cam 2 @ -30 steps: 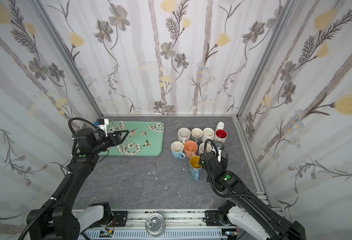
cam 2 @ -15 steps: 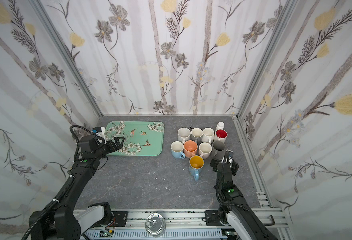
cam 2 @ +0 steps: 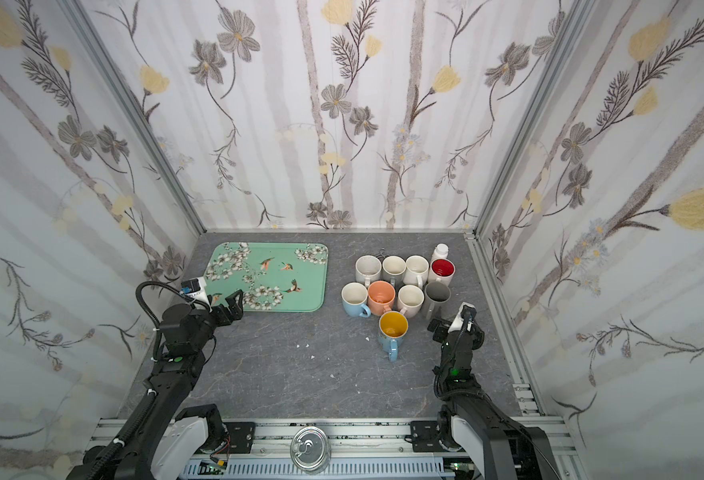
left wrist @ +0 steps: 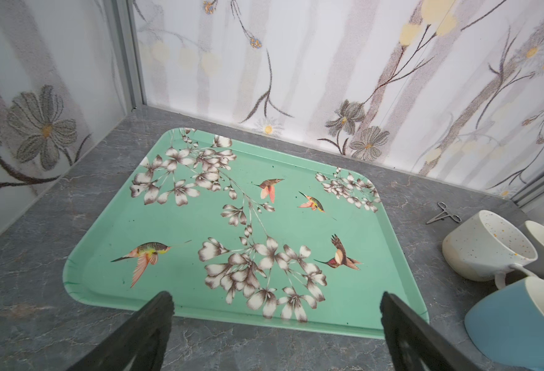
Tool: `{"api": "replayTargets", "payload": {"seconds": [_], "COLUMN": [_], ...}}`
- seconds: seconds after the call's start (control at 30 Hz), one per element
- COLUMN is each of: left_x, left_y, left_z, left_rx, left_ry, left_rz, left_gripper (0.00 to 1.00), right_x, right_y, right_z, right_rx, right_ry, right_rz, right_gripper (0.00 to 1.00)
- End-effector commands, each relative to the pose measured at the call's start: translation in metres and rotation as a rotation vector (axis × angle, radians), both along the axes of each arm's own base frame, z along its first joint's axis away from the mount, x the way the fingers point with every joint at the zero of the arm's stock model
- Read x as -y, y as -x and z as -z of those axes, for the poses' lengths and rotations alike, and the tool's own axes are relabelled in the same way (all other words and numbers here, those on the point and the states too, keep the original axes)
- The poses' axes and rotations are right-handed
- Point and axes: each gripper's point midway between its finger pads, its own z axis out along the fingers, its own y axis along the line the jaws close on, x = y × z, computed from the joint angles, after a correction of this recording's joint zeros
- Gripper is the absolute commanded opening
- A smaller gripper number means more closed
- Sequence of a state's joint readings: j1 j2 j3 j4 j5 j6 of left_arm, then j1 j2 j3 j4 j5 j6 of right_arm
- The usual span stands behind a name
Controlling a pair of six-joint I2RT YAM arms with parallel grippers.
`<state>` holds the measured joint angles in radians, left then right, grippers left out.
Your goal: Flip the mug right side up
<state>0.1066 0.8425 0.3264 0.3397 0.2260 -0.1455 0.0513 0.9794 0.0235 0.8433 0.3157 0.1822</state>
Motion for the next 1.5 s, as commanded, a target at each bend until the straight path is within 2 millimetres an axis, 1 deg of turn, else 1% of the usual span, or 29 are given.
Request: {"api": "replayTargets", "payload": {"seconds": [0.0,0.23,0.4,0.53,0.77,1.03,1.07,1.1,1.17,1.2,1.27,1.47], "left_x": [-0.013,-0.026,-0.026,-0.025,-0.023,-0.021,-0.021,-0.021,-0.021,-0.021,-0.020,-0.017], "left_y": [0.001,0.009,0.008,0.002,-0.006,-0.014,-0.015,-0.017,-0.021,-0.025,-0.031,-0.040], "left_z": [-0.011,0.008,0.017,0.023,0.026,0.018,0.014,0.019,0.017,0.019,0.023,0.024], "left_rx": [0.111,0.152,0.161,0.156,0.181,0.244,0.259,0.246,0.259,0.245,0.217,0.212], "left_ry": [-0.059,-0.096,-0.107,-0.109,-0.123,-0.126,-0.128,-0.129,-0.126,-0.122,-0.120,-0.085], "left_rz": [-0.076,-0.161,-0.161,-0.150,-0.133,-0.122,-0.122,-0.118,-0.118,-0.116,-0.104,-0.085], "left_gripper": [1.00,1.00,1.00,1.00,1.00,1.00,1.00,1.00,1.00,1.00,1.00,1.00], "right_x": [-0.010,-0.019,-0.012,-0.010,-0.021,-0.022,-0.023,-0.023,-0.023,-0.022,-0.021,-0.017], "right_y": [-0.008,-0.013,-0.014,-0.016,-0.024,-0.024,-0.024,-0.024,-0.022,-0.022,-0.025,-0.033], "right_z": [-0.032,-0.039,-0.043,-0.046,-0.048,-0.040,-0.040,-0.039,-0.043,-0.041,-0.040,-0.035], "right_rx": [0.148,0.170,0.183,0.202,0.232,0.265,0.271,0.276,0.298,0.286,0.277,0.247], "right_ry": [-0.011,0.057,0.109,0.125,0.098,0.087,0.087,0.090,0.092,0.089,0.086,0.078], "right_rz": [-0.065,-0.127,-0.109,-0.114,-0.183,-0.189,-0.192,-0.195,-0.194,-0.186,-0.185,-0.162], "right_gripper": [1.00,1.00,1.00,1.00,1.00,1.00,1.00,1.00,1.00,1.00,1.00,1.00]}}
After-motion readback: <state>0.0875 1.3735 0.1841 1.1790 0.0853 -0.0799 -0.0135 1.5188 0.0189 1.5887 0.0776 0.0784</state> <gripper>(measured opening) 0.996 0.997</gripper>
